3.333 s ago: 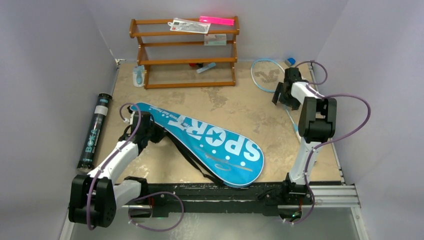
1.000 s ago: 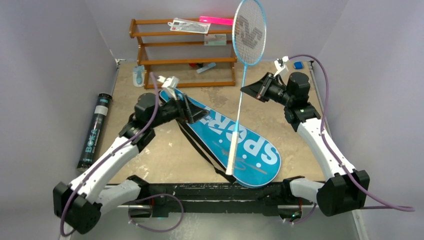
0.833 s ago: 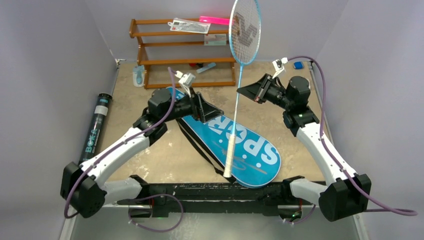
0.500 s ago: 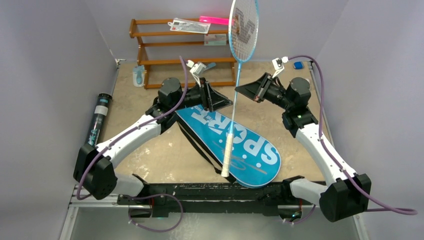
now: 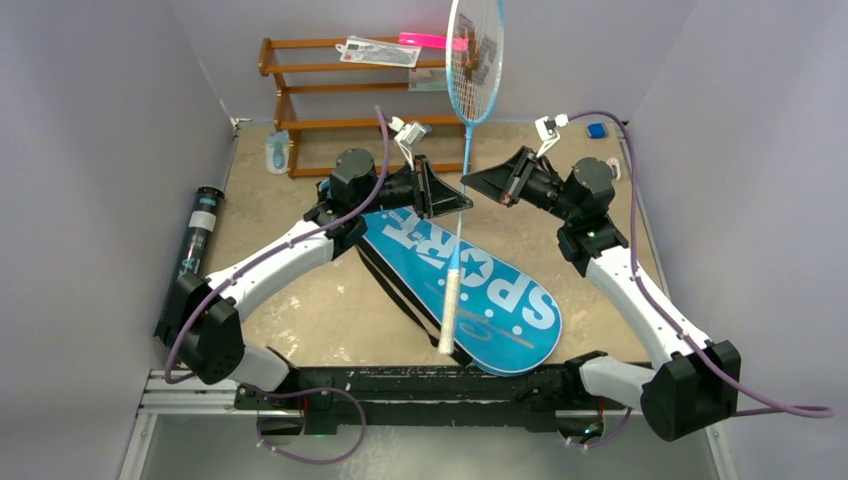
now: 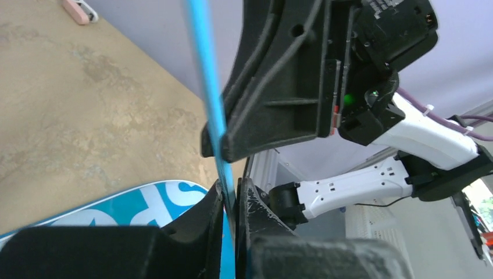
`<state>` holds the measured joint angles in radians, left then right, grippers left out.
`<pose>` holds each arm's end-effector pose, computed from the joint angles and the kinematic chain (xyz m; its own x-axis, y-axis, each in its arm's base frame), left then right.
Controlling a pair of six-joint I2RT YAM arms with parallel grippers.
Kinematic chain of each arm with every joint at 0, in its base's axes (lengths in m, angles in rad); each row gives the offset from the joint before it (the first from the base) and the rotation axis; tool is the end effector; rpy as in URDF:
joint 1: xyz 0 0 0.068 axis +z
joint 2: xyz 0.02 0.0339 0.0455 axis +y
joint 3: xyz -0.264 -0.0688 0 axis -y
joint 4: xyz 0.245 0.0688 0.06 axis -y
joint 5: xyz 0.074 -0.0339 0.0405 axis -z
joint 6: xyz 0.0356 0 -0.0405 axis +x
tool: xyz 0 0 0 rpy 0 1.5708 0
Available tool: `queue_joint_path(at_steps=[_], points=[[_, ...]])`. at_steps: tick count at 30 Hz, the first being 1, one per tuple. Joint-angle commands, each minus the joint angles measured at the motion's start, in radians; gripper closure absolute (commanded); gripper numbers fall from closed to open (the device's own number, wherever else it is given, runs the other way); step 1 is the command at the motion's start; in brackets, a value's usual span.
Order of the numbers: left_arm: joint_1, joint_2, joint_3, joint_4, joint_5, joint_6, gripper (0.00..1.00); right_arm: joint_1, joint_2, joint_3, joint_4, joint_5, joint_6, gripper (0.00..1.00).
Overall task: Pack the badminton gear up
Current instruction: Pick up the racket from the center of the board.
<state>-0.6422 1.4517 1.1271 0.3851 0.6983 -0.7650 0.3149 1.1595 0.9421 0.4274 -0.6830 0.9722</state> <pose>0.2594 -0.2226 0.3605 -0.6387 -0.1847 -0.7470 0.7352 0.1401 -0.6632 0.2460 0.1038 0.3824 -0.5716 0.4877 -0.6598 -0.6298 0.2545 0.7338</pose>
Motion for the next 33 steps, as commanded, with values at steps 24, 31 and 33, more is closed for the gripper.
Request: queue_joint_path(at_steps=[24, 31, 33], points=[[0.145, -0.702, -0.098, -0.659, -0.619, 1.113, 1.0, 0.037, -0.054, -0.023, -0.53, 0.014, -0.688, 0.33], [0.145, -0.797, -0.164, -0.624, -0.598, 1.313, 1.0, 0.235, 0.085, -0.047, -0.453, 0.219, -0.71, 0.33], [0.146, -0.829, -0.171, -0.622, -0.555, 1.328, 1.0, 0.299, 0.134, -0.035, -0.432, 0.28, -0.735, 0.31]])
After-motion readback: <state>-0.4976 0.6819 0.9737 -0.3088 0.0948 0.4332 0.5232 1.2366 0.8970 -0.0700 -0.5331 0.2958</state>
